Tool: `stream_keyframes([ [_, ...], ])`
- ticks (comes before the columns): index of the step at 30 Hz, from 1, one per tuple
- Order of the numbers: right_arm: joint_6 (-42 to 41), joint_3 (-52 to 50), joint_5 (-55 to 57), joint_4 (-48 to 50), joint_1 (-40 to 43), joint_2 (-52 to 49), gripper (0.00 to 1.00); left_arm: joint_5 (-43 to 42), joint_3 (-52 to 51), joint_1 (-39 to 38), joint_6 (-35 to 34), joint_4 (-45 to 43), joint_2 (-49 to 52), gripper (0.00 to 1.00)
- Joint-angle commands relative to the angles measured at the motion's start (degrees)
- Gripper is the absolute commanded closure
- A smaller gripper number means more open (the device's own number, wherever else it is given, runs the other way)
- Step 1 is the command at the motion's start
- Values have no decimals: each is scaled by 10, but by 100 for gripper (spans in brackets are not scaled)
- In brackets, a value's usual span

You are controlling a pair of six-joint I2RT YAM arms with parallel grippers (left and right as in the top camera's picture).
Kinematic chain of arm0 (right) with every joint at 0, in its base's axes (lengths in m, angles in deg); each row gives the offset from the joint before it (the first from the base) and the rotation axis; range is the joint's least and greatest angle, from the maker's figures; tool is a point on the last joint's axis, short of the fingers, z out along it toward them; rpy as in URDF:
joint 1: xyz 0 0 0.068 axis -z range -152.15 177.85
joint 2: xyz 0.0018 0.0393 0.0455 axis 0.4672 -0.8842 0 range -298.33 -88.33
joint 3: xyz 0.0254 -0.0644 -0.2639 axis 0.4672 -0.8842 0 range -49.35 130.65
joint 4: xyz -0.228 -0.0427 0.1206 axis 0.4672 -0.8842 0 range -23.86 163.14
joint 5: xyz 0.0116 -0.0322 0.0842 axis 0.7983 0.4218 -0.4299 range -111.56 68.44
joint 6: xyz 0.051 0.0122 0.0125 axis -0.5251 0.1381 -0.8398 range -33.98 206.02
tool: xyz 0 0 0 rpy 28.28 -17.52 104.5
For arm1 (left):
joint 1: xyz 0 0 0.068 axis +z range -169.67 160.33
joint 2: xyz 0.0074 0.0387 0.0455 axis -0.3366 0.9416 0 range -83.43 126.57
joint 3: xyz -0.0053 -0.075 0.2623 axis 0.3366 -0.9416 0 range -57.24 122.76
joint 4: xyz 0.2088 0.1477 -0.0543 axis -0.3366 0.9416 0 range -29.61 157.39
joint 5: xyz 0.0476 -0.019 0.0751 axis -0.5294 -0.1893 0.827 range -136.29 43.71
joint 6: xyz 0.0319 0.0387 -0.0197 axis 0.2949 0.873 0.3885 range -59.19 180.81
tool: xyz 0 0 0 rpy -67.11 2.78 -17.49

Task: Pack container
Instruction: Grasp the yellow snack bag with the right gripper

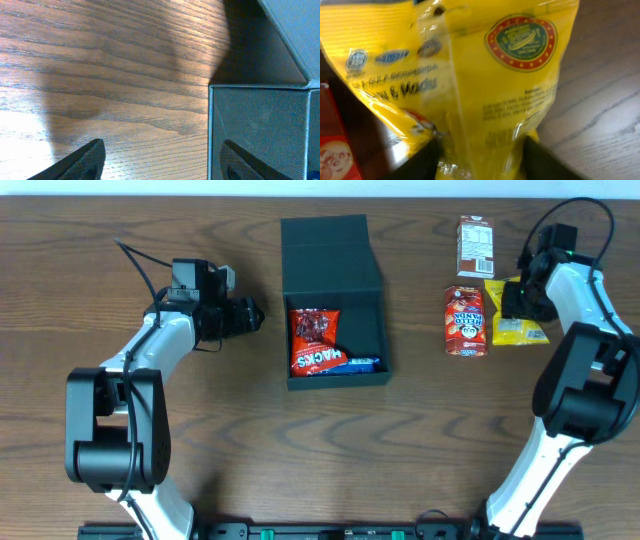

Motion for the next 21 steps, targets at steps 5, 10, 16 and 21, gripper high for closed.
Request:
stream_keyframes([
  [5,-30,-11,3,-3,-4,-4,92,3,3,4,-2,0,9,26],
  [10,-38,21,4,-57,-7,-4,99,3,3,4,-2,0,9,27],
  [16,-68,158,4,-185,-26,-3,99,3,3,4,-2,-1,9,27],
  [21,-79,297,3,-279,-70,8,99,4,4,4,-2,-2,9,28],
])
